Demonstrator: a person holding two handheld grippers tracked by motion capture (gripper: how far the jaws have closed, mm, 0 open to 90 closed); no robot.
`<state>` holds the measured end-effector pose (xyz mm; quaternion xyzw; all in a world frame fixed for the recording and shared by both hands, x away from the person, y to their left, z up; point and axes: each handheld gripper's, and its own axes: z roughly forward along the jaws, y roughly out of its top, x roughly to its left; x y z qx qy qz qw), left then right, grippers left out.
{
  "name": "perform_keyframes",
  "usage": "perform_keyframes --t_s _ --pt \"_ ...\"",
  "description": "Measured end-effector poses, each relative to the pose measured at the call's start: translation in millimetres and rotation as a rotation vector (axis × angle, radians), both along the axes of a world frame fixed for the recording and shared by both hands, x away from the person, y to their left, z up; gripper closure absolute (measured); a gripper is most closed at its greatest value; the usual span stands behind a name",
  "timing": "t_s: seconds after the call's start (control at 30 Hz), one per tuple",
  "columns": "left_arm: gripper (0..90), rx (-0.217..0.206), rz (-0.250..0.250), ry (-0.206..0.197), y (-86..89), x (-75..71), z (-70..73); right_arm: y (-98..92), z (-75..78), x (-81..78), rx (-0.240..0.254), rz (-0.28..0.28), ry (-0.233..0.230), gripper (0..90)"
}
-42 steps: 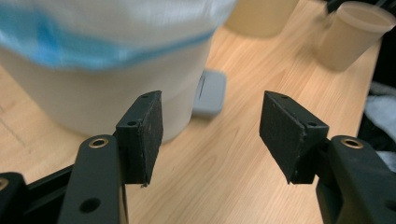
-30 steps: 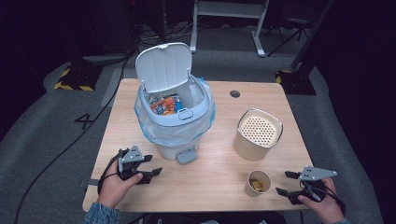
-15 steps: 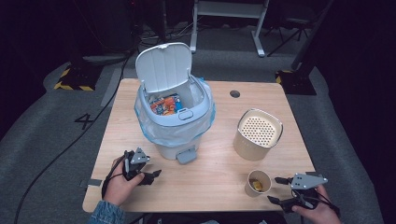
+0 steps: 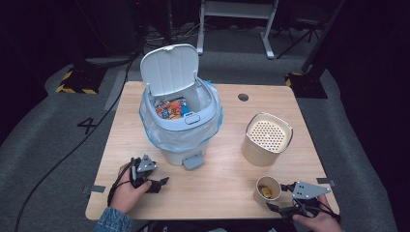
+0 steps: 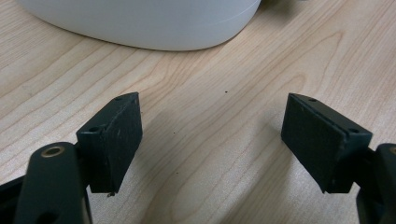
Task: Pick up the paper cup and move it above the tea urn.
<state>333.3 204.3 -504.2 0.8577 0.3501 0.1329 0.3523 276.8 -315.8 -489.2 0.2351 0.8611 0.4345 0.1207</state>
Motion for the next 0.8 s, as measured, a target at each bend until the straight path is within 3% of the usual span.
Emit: perform_keyframes --t_s 0.4,0.5,0.8 --pt "20.1 -0.002 -0.002 0.003 -0.2 0.4 -0.2 14.8 -5.7 3.9 0.105 -0.027 -0.047 24.3" --pt "20.1 -0.003 -0.002 0.003 -0.2 0.4 -0.2 16.3 -7.8 5.3 0.130 -0.010 -0.063 24.8" --pt "20.1 -0.003 -0.011 0.003 0.2 0.7 -0.2 15.7 -9.8 9.1 0.160 0.007 -0.043 28.1"
